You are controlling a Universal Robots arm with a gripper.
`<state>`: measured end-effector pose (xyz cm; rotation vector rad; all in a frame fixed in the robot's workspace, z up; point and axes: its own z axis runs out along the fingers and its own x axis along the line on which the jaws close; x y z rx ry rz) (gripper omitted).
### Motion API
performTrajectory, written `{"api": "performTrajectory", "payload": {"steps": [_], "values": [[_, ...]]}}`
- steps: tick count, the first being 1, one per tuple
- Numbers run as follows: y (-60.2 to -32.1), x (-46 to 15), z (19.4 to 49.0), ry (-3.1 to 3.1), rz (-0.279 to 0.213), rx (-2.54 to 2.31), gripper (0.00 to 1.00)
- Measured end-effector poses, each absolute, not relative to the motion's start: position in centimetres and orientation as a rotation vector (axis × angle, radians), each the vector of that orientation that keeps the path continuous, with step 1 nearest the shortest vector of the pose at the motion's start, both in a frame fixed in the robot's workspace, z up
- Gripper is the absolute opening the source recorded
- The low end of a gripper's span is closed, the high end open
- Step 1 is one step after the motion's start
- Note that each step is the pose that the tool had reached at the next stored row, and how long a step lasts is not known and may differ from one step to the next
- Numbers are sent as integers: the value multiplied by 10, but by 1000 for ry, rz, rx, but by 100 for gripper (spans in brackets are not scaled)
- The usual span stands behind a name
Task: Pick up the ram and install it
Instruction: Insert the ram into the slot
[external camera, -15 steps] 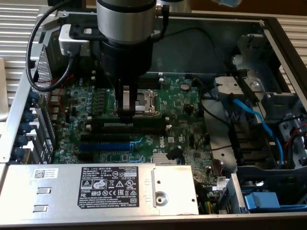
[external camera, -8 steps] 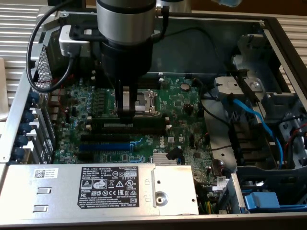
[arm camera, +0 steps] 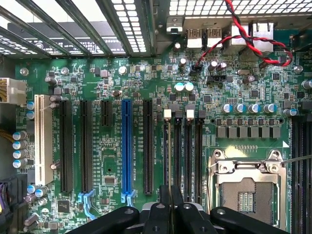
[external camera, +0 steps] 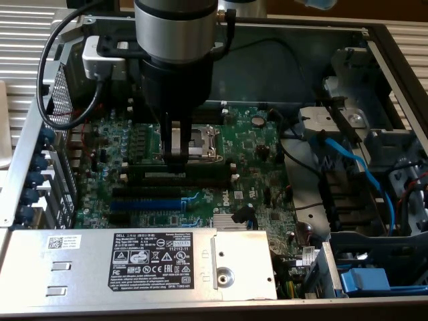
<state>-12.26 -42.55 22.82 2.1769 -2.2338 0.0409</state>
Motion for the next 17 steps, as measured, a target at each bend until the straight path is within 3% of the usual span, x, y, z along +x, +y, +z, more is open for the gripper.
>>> {"api": "performTrajectory", "payload": {"steps": [4, 6, 8, 9, 17], "values": [[-425, -123, 228, -2234, 41, 2177, 12], [-425, -123, 228, -2234, 41, 2177, 20], [-425, -123, 228, -2234, 41, 2177, 20], [-425, -123, 228, -2234, 41, 2177, 27], [-425, -123, 231, -2234, 41, 2177, 27]]}}
